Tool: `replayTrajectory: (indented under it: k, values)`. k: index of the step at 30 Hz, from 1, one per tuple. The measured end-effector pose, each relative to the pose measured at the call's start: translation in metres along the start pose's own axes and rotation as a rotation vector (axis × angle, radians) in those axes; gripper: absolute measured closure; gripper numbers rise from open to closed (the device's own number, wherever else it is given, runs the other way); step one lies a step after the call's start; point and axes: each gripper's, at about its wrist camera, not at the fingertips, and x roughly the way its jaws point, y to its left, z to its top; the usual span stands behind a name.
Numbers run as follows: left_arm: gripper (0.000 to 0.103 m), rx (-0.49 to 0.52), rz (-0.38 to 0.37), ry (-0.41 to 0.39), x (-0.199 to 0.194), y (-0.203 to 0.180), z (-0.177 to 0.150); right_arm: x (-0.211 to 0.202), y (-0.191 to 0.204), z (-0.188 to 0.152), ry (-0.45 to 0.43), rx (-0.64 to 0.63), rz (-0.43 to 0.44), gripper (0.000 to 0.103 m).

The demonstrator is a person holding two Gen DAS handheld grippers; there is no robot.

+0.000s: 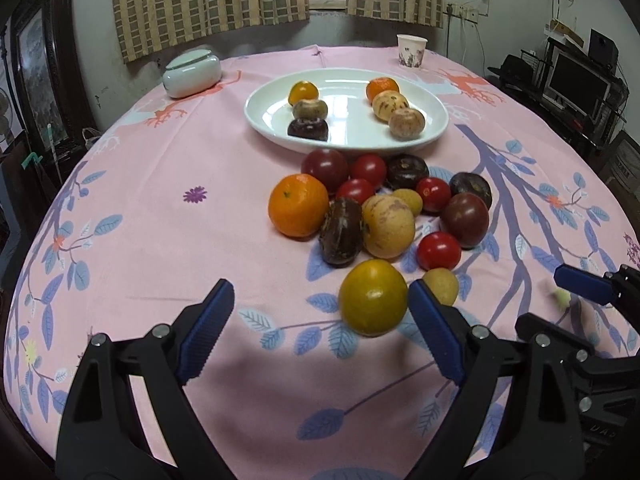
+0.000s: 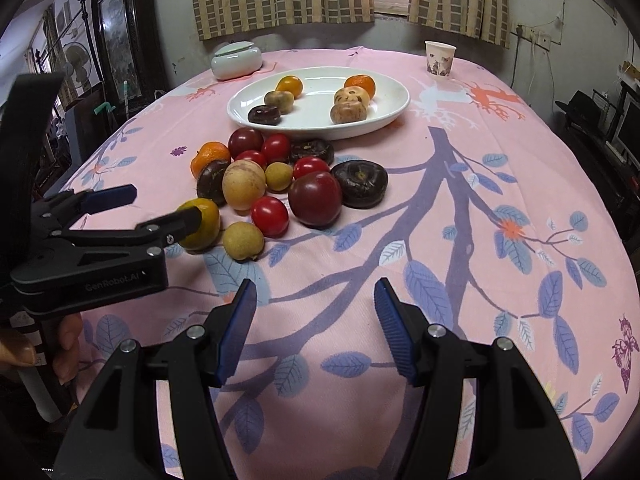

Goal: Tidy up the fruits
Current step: 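Grasp the greenish-yellow tomato with the left tool while the right tool grasps a small tan fruit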

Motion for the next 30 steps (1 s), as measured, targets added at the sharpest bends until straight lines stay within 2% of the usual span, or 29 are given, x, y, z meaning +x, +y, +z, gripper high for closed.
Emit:
replayTrajectory:
  k: [3, 7, 8, 10, 14, 16, 26, 30]
  values:
    - [0.013, 0.005, -0.039, 0.012, 0.005, -0.003, -0.002, 0.003, -0.003, 0.0, 0.004, 0.009, 0.011, 0.041]
    - [0.016, 0.034, -0.038, 0.037, 0.014, -0.01, -0.002, 0.006, -0.003, 0.0, 0.006, -0.003, 0.04, 0.041]
    - [0.019, 0.034, -0.059, 0.052, 0.016, -0.01, -0.003, 0.007, -0.003, 0.001, 0.006, -0.005, 0.044, 0.041]
    - [0.039, 0.036, -0.114, 0.093, 0.024, -0.01, -0.005, 0.008, -0.002, 0.002, 0.005, -0.006, 0.05, 0.041]
    - [0.051, 0.013, -0.109, 0.078, 0.022, -0.007, -0.005, 0.011, -0.001, 0.004, 0.007, -0.01, 0.059, 0.041]
    - [0.064, -0.003, -0.132, 0.069, 0.02, -0.004, -0.005, 0.012, 0.001, 0.005, 0.013, -0.016, 0.055, 0.041]
    - [0.064, -0.01, -0.144, 0.079, 0.019, 0.004, -0.005, 0.014, 0.018, 0.019, 0.041, -0.099, 0.022, 0.041]
    - [0.064, -0.015, -0.152, 0.074, 0.02, 0.005, -0.006, 0.018, 0.019, 0.02, 0.047, -0.092, 0.024, 0.041]
